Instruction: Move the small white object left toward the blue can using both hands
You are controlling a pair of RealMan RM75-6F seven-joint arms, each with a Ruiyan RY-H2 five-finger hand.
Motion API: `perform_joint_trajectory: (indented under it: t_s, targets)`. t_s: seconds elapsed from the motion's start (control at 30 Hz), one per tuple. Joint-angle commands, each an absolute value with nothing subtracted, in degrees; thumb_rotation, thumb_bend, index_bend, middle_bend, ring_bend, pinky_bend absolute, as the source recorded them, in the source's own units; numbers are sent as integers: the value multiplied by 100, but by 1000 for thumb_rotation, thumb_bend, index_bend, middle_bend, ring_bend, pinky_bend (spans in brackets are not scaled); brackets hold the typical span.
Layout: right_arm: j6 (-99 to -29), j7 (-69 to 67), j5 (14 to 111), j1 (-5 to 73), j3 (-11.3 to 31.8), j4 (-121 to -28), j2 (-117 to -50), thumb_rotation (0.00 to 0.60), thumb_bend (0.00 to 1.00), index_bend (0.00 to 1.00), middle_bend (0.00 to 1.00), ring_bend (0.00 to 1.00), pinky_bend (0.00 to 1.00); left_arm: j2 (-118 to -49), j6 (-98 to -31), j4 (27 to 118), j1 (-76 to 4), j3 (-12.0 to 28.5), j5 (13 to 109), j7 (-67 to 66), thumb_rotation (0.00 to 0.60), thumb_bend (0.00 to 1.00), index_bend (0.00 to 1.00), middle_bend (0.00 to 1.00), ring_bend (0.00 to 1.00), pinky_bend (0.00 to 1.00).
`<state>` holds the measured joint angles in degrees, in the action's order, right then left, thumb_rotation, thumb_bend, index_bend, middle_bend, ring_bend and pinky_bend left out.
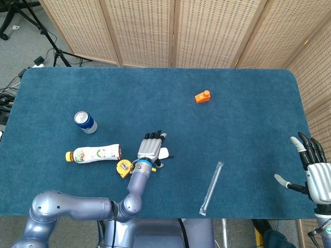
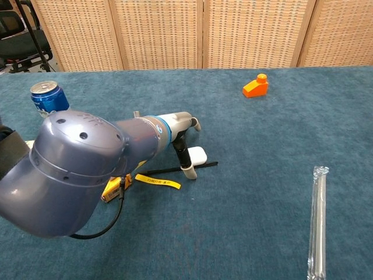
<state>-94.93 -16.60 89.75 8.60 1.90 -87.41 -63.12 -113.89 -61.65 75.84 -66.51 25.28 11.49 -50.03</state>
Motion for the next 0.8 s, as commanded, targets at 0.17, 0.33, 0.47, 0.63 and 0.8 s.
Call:
perform_joint_trajectory:
  t_s: [0.17, 0.33, 0.47, 0.63, 0.8]
  targets:
    - [-9437, -1668, 8994, 843, 223, -8738, -6304, 600, 0, 0, 0, 0, 0, -11697, -6275, 7205, -6767, 2507, 1538, -4811, 600, 73, 303, 177, 137, 233]
    - [-9397, -1729, 8971, 830, 264, -8731, -6291, 600, 0, 0, 0, 0, 0, -11986, -6754, 6866, -6861, 2453, 1935, -4787, 600, 73, 370, 243, 201, 284]
    - [-9362, -1769, 9000, 815, 283, -8742, -6274, 600, 0, 0, 0, 0, 0, -12249, -6923, 6565, -6909, 2497, 2116, -4798, 600, 79, 404, 274, 230, 313]
    - [-9307, -1793, 8987, 799, 330, -8739, -6261, 600, 0, 0, 0, 0, 0, -12533, -7180, 6252, -6927, 2583, 2299, -4925, 600, 104, 438, 312, 266, 377]
    - [-9288, -1816, 9012, 782, 351, -8744, -6257, 600, 0, 0, 0, 0, 0, -12715, -7243, 6059, -6917, 2723, 2375, -4998, 600, 111, 448, 317, 277, 414]
